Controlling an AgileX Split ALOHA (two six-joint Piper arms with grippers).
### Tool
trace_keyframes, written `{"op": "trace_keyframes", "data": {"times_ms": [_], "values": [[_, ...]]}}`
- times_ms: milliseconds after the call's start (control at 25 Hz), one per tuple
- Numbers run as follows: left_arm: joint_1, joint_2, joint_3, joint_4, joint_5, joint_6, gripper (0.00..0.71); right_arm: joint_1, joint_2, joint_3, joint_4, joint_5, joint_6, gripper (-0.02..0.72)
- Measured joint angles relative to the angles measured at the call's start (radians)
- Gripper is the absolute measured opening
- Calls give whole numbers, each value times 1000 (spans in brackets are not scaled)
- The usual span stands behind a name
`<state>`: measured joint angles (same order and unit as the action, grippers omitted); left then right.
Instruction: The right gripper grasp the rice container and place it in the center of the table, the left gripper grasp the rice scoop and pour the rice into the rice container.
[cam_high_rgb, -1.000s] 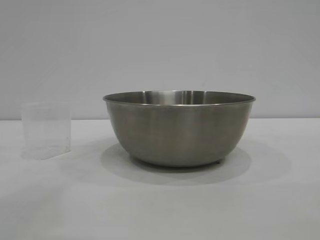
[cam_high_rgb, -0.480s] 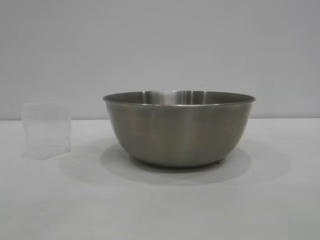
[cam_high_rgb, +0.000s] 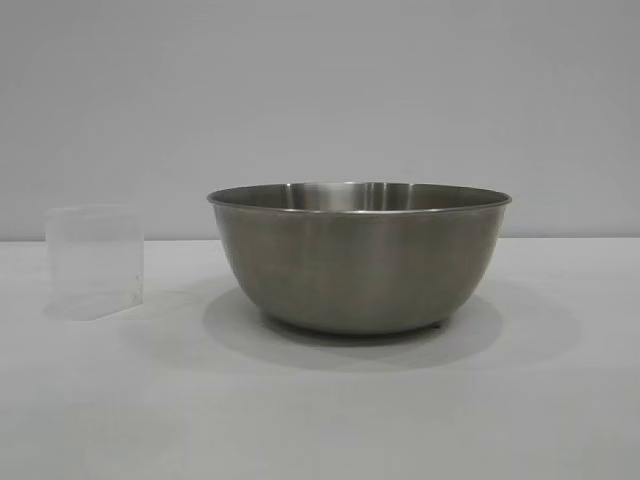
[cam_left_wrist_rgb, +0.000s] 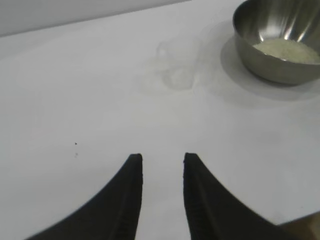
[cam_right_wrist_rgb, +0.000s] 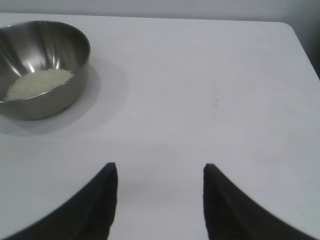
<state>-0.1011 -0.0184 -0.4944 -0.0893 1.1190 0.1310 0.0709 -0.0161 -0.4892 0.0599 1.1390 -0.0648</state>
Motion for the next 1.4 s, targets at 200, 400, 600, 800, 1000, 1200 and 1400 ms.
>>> {"op": "trace_keyframes", "data": {"times_ms": [200, 400, 600, 800, 1000, 1200, 1400], "values": [[0, 0, 6, 4, 3, -11, 161, 0, 0, 0, 0, 0, 0, 373], [0, 0, 8, 7, 3, -15, 161, 0, 0, 0, 0, 0, 0, 373], [0, 0, 10, 7, 3, -16, 161, 0, 0, 0, 0, 0, 0, 373], [0, 0, 10, 7, 3, -16, 161, 0, 0, 0, 0, 0, 0, 373], [28, 0, 10, 7, 3, -16, 161, 0, 0, 0, 0, 0, 0, 373], [169, 0, 10, 7, 3, -16, 161, -32, 0, 0, 0, 0, 0, 373], [160, 0, 10, 7, 3, -16, 161, -36, 0, 0, 0, 0, 0, 373]]}}
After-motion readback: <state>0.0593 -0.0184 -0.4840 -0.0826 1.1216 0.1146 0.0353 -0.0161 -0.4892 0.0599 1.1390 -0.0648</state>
